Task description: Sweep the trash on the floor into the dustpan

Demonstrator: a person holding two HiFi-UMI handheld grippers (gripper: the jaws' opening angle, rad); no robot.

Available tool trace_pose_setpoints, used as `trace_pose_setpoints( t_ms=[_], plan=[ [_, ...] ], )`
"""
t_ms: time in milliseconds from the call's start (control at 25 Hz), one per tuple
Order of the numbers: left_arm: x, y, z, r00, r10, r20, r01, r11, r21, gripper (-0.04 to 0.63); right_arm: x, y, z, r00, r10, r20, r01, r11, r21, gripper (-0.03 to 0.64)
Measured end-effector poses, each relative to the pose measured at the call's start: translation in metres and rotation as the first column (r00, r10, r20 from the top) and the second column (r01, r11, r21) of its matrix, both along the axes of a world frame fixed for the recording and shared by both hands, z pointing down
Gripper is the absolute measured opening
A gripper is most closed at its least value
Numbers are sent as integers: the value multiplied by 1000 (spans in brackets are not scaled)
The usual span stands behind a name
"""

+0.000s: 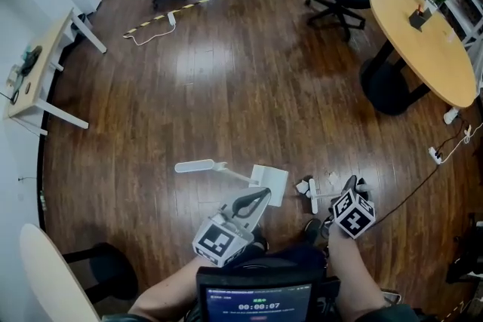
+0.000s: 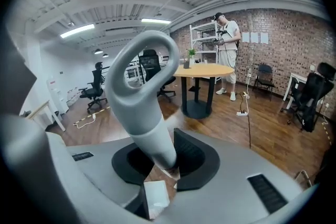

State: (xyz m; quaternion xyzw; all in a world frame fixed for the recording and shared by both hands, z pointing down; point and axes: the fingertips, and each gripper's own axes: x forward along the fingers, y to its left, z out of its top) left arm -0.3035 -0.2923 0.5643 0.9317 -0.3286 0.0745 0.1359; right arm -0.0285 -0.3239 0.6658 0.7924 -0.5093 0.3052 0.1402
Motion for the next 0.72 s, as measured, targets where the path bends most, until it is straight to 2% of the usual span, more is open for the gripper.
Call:
trace_pose_setpoints(
  t_ms=[160, 360, 720],
  plan=[
    [-28, 1, -2, 1000, -7, 1, 7, 1000, 12, 23, -36, -7, 3, 998, 25, 50, -24, 999, -26, 101],
    [-49, 2, 5, 1000, -22, 17, 22, 1000, 6, 23, -73, -13, -2, 998, -4, 70, 6, 1000, -29, 100],
    [-56, 6, -7, 999, -36, 18, 36, 999, 12, 23, -118, -13, -14, 982, -54, 180, 54, 999, 6, 100]
  ],
)
